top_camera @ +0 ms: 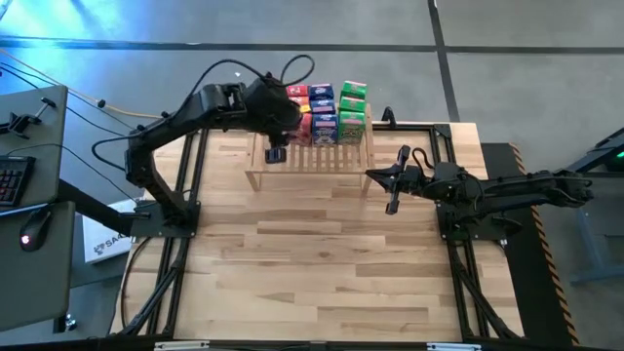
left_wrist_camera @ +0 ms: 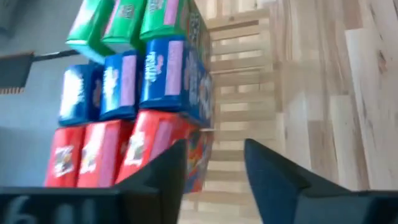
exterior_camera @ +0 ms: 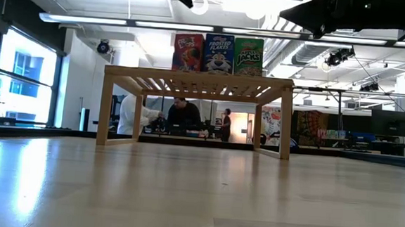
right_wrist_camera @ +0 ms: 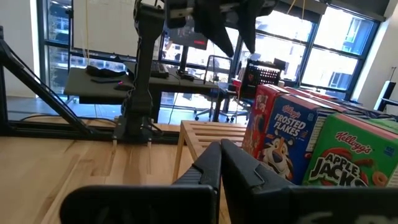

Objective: Stack cereal on shelf
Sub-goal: Put the red cereal box aligned with the other red cereal boxes on the shelf

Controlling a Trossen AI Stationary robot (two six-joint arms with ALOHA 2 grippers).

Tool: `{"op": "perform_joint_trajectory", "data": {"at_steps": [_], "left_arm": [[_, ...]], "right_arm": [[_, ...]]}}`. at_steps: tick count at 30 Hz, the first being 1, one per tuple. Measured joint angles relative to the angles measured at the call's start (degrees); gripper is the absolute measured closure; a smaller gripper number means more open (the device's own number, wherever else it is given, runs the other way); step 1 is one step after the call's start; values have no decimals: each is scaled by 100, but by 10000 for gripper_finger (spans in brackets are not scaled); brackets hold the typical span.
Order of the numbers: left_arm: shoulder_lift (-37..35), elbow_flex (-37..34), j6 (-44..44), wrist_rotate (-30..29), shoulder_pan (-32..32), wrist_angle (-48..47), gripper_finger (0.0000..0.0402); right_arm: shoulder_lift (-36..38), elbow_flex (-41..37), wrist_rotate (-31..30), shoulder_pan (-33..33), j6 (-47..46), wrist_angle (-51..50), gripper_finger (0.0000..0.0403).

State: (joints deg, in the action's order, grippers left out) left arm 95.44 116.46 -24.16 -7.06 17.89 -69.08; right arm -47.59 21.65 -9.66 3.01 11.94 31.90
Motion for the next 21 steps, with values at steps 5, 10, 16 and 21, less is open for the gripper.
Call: {"op": "perform_joint_trajectory", "data": {"at_steps": [5,10,16,21], "left_arm": [[13,-800,95,47,-109,945,329],[18,-1641,92,-16,-68,1913,394],[2,-1872,219,-292,108,2366,390],[13,-2029,426,-556,203,2569,399]], "right_arm": [[0,0,-1,-2,7,-4,403],[0,0,-1,-2,7,-40,403],[0,0,-1,-2,7,-44,403],[0,0,-3,-2,7,-42,403]]}}
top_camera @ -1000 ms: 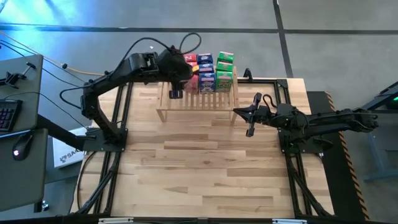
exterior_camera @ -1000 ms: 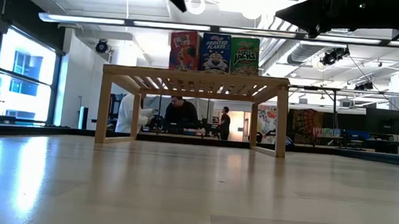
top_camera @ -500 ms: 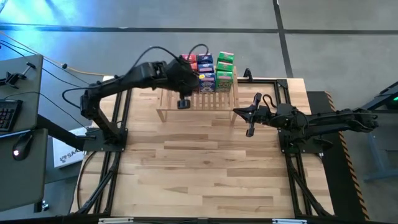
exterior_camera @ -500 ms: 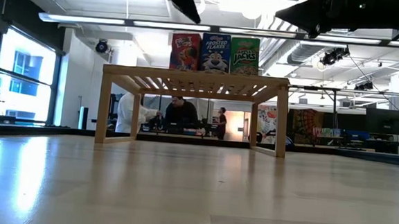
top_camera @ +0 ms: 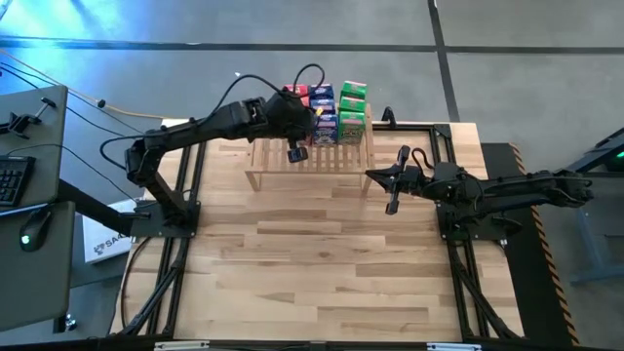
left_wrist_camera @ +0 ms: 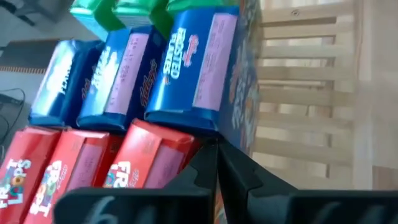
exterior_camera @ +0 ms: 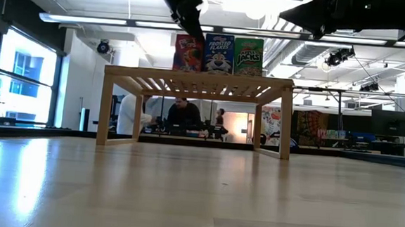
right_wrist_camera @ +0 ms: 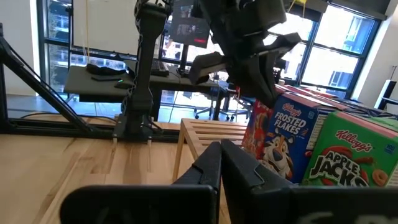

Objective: Stack cereal on shelf
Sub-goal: Put the red cereal box aligned with the other red cereal boxes on the shelf, then adjust the blue cereal box on the shelf

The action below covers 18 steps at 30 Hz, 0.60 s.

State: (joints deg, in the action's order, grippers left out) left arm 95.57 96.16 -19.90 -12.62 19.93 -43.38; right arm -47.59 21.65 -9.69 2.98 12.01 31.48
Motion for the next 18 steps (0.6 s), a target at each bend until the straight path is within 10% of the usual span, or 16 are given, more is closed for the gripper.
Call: {"op": "perform_joint_trajectory", "data": {"at_steps": [18], "left_arm": [[-223,-90,122,-205,-188,420,401]], "right_arm": [[0,0,-13,0,-15,-45,403]]}}
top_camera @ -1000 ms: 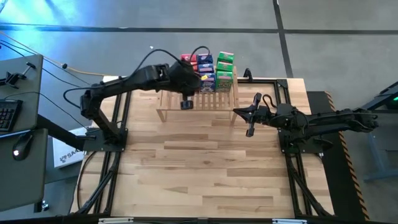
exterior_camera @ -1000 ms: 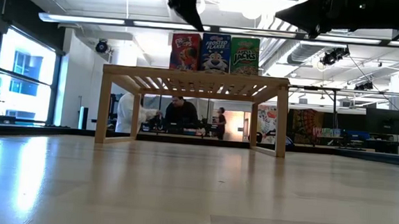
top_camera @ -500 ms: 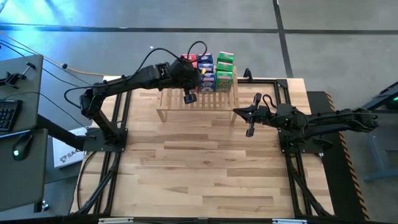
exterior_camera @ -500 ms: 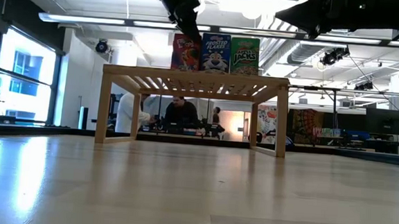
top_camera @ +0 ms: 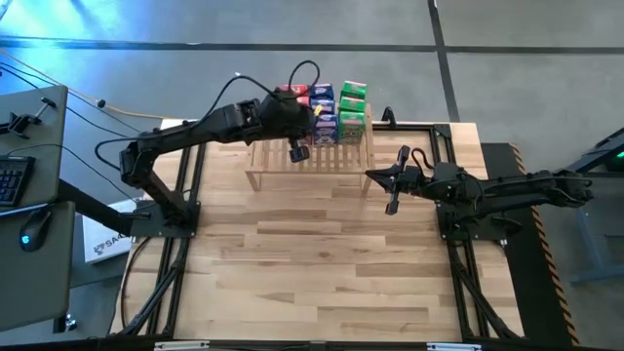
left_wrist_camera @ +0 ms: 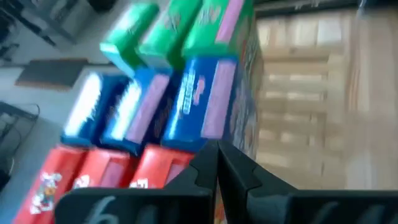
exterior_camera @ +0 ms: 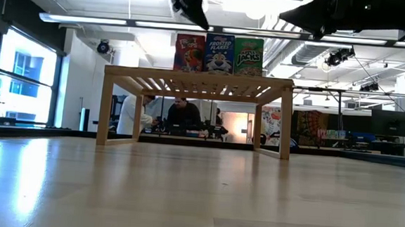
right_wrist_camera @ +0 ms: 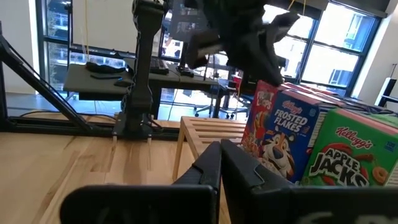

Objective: Stack cereal on shelf
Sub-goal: Adjust the blue cereal box on the shelf

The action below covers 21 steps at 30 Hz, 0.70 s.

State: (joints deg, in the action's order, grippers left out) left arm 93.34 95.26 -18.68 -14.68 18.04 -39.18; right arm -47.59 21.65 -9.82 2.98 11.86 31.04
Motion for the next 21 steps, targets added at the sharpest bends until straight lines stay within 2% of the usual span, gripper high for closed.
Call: {"op": "perform_joint_trajectory", "data": {"at_steps": [4,11,21], "left_arm": [[-85,9,-68,-40,41,411,401],[47,-1,-102,-50,298,258,401],[46,0,-149,-155,310,127,401]], "right_arm": [[-2,0,4,0,0,1,403],[0,0,33,0,-44,3,403],[0,0,26,-1,-44,3,403]]}}
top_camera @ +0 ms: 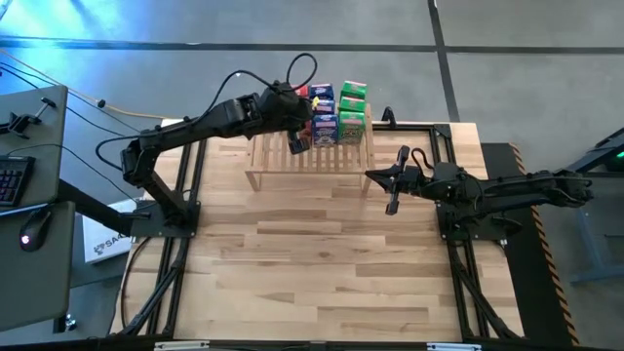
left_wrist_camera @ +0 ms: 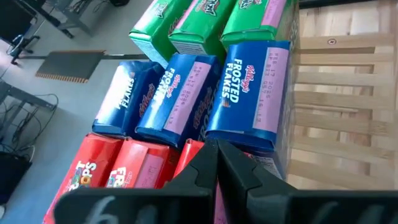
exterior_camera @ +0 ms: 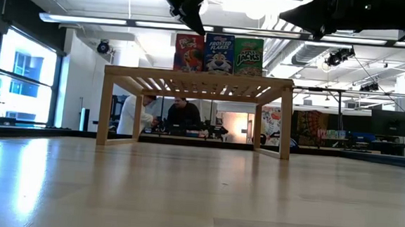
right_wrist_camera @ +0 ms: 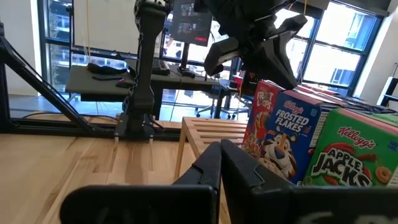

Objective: Stack cereal on shelf
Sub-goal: Adjust the blue cereal box on the shelf

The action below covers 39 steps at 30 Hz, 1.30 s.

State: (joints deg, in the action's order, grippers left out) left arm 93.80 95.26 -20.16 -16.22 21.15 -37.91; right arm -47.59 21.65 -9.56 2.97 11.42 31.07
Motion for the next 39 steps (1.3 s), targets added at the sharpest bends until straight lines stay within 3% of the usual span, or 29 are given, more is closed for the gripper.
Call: {"op": "perform_joint_trajectory", "data": {"at_steps": [21,25,30,39], "left_arm": [[-113,0,-19,-209,-40,-127,401],[-332,0,-46,-11,-78,61,401],[-508,4,181,635,-111,324,401],[164,2,162,821,-252,1002,401]], "right_arm": [[0,0,-7,1,-46,-7,403],[0,0,-7,0,-46,-23,403],[0,0,-7,1,-46,-5,403],[-2,0,61,-1,-89,47,403]]}}
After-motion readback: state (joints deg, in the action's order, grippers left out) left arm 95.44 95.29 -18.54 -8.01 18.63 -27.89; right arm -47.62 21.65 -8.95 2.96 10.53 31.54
